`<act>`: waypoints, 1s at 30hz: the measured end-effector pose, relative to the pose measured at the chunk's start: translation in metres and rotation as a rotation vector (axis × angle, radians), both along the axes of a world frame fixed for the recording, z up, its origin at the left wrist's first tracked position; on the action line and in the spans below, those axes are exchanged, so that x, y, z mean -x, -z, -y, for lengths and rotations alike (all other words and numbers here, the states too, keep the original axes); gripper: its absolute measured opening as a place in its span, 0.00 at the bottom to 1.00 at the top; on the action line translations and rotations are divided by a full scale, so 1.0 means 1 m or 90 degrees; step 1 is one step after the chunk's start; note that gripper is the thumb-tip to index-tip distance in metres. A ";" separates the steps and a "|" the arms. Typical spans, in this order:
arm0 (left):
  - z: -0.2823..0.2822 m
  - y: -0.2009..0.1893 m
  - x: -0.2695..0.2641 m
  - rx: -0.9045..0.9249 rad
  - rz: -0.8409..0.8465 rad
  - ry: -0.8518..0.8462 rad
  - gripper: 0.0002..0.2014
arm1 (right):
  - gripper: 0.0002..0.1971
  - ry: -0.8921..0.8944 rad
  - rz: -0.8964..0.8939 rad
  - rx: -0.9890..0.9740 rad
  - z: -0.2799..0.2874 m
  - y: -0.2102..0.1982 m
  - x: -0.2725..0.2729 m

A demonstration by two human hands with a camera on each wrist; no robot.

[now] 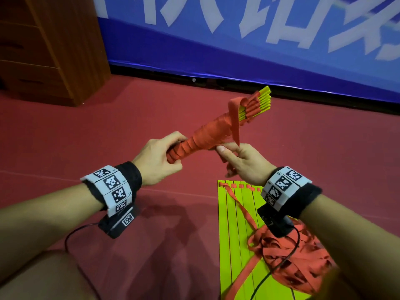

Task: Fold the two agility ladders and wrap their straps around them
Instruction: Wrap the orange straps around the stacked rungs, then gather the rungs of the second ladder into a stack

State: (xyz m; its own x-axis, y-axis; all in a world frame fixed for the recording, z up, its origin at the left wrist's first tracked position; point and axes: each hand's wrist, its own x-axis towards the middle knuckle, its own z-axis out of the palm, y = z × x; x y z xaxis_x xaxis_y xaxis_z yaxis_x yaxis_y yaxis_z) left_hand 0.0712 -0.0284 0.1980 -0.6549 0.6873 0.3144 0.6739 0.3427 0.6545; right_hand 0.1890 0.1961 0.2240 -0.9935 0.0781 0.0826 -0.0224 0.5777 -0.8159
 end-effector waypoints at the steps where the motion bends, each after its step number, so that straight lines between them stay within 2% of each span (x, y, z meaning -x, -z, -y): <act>1: 0.002 0.001 0.003 0.004 -0.003 0.010 0.22 | 0.15 -0.014 0.015 -0.012 -0.001 0.001 0.000; 4: 0.007 0.007 0.010 0.059 -0.038 0.052 0.24 | 0.19 -0.037 0.067 0.011 0.000 0.007 -0.001; 6: 0.009 0.011 0.014 0.100 -0.075 0.074 0.26 | 0.15 -0.047 0.122 0.102 0.000 0.014 -0.002; 8: 0.009 0.016 0.019 0.127 -0.103 0.096 0.28 | 0.05 -0.041 0.175 0.233 -0.004 0.032 0.000; 10: 0.008 0.022 0.023 0.138 -0.135 0.124 0.30 | 0.18 -0.035 0.224 0.301 -0.013 0.044 0.000; 11: 0.007 0.026 0.025 0.136 -0.153 0.139 0.31 | 0.21 -0.103 0.231 0.370 -0.009 0.053 0.000; 12: 0.006 0.029 0.026 0.133 -0.169 0.155 0.31 | 0.22 -0.196 0.186 0.356 -0.016 0.055 0.001; 13: 0.005 0.032 0.028 0.133 -0.183 0.169 0.32 | 0.26 -0.273 0.197 0.541 -0.014 0.067 0.002; 14: 0.004 0.035 0.029 0.137 -0.195 0.183 0.31 | 0.28 -0.346 0.301 0.679 -0.008 0.066 -0.002; 15: 0.003 0.037 0.031 0.144 -0.206 0.197 0.31 | 0.24 -0.415 0.168 0.628 -0.008 0.064 -0.002; 16: 0.002 0.039 0.032 0.150 -0.217 0.209 0.30 | 0.20 -0.342 0.236 0.571 0.000 0.053 -0.004; 17: 0.001 0.041 0.034 0.156 -0.228 0.220 0.30 | 0.21 -0.169 0.353 0.567 -0.002 0.042 0.006; 18: 0.000 0.043 0.036 0.161 -0.242 0.229 0.30 | 0.22 -0.051 0.399 0.544 -0.011 0.043 0.014; 20: -0.002 0.048 0.038 0.177 -0.286 0.248 0.34 | 0.30 -0.023 0.472 0.513 -0.014 0.044 0.007; 21: -0.003 0.053 0.039 0.195 -0.312 0.258 0.37 | 0.34 -0.022 0.498 0.427 -0.002 0.045 0.009; 22: -0.004 0.058 0.039 0.219 -0.335 0.270 0.41 | 0.33 -0.008 0.490 0.325 0.007 0.042 0.006; 23: -0.004 0.063 0.040 0.248 -0.346 0.283 0.43 | 0.27 0.002 0.465 0.247 0.015 0.045 0.009; 25: -0.005 0.072 0.043 0.304 -0.339 0.298 0.46 | 0.15 0.019 0.430 0.176 0.031 0.050 0.012; 26: -0.004 0.074 0.044 0.335 -0.330 0.301 0.45 | 0.13 0.039 0.421 0.157 0.034 0.056 0.014; 29: -0.005 0.082 0.049 0.423 -0.336 0.312 0.31 | 0.27 0.085 0.400 0.139 0.042 0.086 0.020; 30: -0.008 0.087 0.050 0.458 -0.345 0.320 0.27 | 0.28 0.096 0.394 0.129 0.044 0.097 0.022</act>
State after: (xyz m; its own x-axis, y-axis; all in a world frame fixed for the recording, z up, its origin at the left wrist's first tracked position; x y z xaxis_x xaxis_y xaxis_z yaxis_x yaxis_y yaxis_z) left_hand 0.0216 -0.0206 0.1112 -0.1327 0.9847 -0.1130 0.9911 0.1303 -0.0284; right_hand 0.1673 0.1516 0.1271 -0.8298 0.1731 -0.5306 0.5539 0.3713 -0.7452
